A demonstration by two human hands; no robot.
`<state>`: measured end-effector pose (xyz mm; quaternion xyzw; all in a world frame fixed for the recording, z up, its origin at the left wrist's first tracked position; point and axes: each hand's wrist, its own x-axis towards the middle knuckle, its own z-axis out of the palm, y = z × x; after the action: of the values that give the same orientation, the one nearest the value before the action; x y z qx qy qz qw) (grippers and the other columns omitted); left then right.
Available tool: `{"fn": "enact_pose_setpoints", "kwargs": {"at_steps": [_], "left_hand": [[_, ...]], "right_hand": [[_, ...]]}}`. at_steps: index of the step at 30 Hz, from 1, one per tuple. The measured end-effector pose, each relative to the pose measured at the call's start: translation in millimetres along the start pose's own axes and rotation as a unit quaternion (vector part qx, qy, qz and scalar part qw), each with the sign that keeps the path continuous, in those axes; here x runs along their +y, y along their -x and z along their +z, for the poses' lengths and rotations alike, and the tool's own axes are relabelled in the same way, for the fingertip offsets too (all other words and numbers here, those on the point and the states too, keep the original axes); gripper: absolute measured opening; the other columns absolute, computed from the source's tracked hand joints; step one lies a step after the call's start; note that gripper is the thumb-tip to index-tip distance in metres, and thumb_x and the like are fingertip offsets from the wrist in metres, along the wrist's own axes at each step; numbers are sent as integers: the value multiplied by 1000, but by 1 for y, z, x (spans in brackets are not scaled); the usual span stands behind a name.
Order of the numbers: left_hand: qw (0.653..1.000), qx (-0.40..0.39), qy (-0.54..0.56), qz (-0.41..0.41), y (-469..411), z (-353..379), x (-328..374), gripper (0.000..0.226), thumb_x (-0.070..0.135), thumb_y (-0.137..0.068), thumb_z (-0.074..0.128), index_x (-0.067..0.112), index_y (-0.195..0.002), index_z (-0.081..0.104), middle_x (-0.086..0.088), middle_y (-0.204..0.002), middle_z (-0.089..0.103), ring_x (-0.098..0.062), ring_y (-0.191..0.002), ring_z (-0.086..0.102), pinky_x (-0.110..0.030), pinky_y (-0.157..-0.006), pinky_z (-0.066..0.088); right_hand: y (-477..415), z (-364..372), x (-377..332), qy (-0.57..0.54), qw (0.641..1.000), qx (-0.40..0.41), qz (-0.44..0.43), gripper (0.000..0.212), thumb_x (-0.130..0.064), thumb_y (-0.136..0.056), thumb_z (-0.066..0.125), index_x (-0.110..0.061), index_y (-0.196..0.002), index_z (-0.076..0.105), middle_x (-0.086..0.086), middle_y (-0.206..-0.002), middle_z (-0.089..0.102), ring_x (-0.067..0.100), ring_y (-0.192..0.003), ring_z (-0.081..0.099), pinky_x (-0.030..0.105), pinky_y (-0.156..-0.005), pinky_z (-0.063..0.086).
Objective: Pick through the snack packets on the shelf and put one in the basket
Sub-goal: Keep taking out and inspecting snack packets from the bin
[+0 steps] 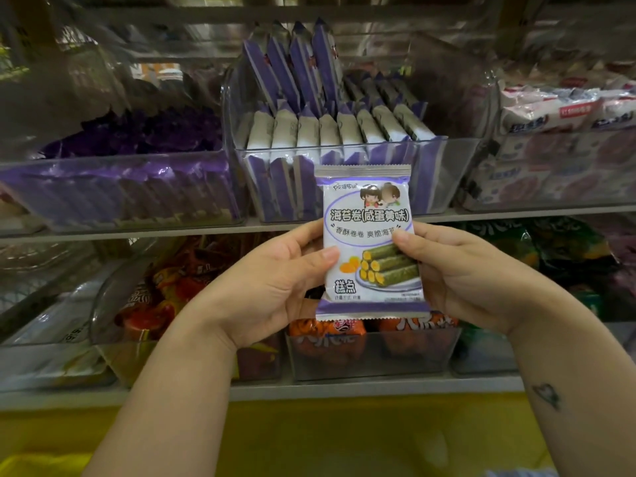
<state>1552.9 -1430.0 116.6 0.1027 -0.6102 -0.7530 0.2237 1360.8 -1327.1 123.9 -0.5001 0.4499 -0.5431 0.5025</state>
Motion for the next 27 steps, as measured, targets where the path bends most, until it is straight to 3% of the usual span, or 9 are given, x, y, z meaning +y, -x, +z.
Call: {"fn": "enact_pose_setpoints", "kwargs": {"at_steps": [3,5,9,13,15,18,20,23,27], "left_hand": [[1000,8,-3,15,1,3,0,48,16,-88,56,26,-134,50,-6,-124,69,-23,-107,69,-38,-75,61],[992,74,-65,84,-1,8,2,47,9,-91,57,31,-132,51,1,-118,71,-19,-104,70,-36,-70,62],[872,218,-324,294,-1,20,9,43,3,-93,60,39,-116,61,11,-119,62,1,-112,60,-14,-77,54],[830,232,-385,331,4,29,11,35,15,-91,65,43,-112,62,20,-118,51,11,-115,49,-3,-84,45],[837,216,-374,335,6,31,12,33,23,-89,65,40,-117,61,19,-120,50,12,-117,48,-3,-89,43],[883,148,-315,315,6,35,10,46,39,-86,60,41,-131,50,22,-129,44,9,-123,47,-11,-96,45],[907,114,-269,304,5,37,6,54,42,-83,60,47,-133,41,23,-136,37,8,-127,44,-16,-99,45],[911,95,-266,300,2,38,2,65,45,-83,68,52,-136,31,30,-142,28,2,-138,35,-31,-110,41],[919,85,-248,295,1,32,2,73,32,-86,65,40,-149,28,12,-153,33,-9,-140,37,-40,-111,40]], "right_hand": [[2,1,-1,-1,1000,-5,-14,46,-30,-86,53,-8,-125,57,14,-117,70,26,-107,68,37,-91,55],[1,3,-1,30,999,10,-37,47,-34,-88,54,-8,-127,55,13,-118,70,27,-109,67,40,-93,55],[1,12,-1,125,985,75,-91,45,-42,-79,61,-17,-116,59,5,-106,74,22,-99,71,49,-90,53],[4,21,-4,171,972,76,-142,42,-52,-70,67,-31,-107,64,-2,-105,75,17,-96,72,48,-85,58],[4,23,-6,168,968,72,-174,37,-51,-76,65,-33,-108,64,-4,-106,74,15,-96,72,41,-78,61],[0,26,-5,124,973,38,-190,44,-46,-84,56,-31,-125,59,-3,-115,71,15,-105,68,25,-79,57],[-3,28,-3,95,977,26,-190,52,-44,-85,53,-29,-134,52,-3,-123,68,15,-114,64,24,-86,54],[-6,30,2,56,981,5,-188,51,-41,-84,54,-35,-135,50,-6,-127,66,12,-118,61,21,-86,53],[-6,31,2,18,982,-9,-189,53,-38,-88,53,-37,-140,45,-6,-135,60,15,-123,58,25,-88,53]]}}
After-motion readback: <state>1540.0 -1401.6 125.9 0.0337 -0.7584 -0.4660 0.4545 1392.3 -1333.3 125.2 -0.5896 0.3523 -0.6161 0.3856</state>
